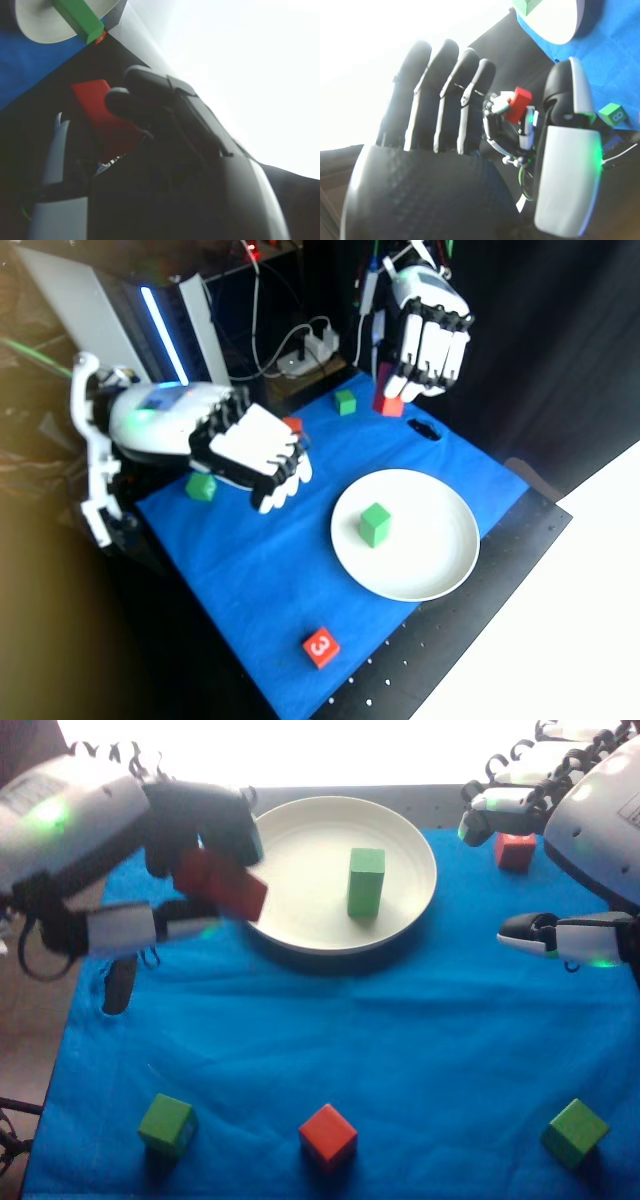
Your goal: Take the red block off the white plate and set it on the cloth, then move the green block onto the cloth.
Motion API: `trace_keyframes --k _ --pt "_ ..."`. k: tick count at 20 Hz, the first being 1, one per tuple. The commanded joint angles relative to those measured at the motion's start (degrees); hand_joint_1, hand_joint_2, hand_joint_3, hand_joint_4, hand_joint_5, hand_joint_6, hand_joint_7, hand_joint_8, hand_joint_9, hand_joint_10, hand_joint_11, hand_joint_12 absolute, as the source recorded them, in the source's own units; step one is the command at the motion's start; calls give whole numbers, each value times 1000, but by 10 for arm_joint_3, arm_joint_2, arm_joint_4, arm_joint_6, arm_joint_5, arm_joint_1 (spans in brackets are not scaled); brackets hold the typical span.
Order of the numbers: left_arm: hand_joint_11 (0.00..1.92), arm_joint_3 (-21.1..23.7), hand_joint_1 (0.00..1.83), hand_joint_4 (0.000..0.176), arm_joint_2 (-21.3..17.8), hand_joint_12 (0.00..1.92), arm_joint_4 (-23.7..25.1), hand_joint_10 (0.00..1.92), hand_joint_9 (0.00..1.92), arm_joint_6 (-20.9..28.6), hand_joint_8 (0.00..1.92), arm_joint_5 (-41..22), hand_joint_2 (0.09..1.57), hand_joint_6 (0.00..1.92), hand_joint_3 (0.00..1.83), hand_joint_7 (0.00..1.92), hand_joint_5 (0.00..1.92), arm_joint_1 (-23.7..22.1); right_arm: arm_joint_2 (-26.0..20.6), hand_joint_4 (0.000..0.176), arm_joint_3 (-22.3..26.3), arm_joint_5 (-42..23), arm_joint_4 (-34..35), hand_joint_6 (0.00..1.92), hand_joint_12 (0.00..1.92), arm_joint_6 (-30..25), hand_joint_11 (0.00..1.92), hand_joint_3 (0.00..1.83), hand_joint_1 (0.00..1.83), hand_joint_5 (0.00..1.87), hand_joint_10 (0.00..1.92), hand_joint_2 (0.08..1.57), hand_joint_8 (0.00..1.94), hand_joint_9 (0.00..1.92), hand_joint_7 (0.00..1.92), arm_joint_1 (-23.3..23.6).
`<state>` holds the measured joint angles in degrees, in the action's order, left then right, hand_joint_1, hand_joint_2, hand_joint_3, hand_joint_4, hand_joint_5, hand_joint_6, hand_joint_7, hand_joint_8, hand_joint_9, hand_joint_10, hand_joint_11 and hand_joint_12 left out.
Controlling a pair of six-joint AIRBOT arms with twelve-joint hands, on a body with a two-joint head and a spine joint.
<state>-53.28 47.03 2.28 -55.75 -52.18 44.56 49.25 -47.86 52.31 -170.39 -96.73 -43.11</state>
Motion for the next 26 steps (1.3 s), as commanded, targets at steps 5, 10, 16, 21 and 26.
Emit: trace_keyframes --k 5,10,16,21,26 --pt "581 41 1330 0 -13 1423 11 1537 736 2 1434 -80 1243 1272 1 704 666 45 -2 0 1 69 -14 553 1603 1 416 40 994 689 1108 844 858 596 661 5" --pt "476 47 1327 0 -5 1467 12 1558 679 29 1401 -53 1247 1333 0 740 662 76 -2 0 2 69 -14 565 1650 1 399 28 1053 699 1166 857 911 566 638 5" --pt "2 44 647 70 5 1055 12 297 254 29 92 -20 1139 154 0 338 379 82 -2 0 2 69 -14 707 1681 1 347 35 999 630 1195 874 974 518 592 5" --pt "0 31 604 114 17 628 -1 24 158 29 2 -10 1080 0 0 145 299 82 -2 0 2 69 -14 652 1632 1 366 24 1056 663 1149 855 932 560 625 5" --pt "0 20 318 149 18 624 -29 7 187 27 3 -30 1179 0 8 175 270 84 -2 0 2 69 -13 688 1654 1 342 38 1003 624 1162 888 938 523 605 5"
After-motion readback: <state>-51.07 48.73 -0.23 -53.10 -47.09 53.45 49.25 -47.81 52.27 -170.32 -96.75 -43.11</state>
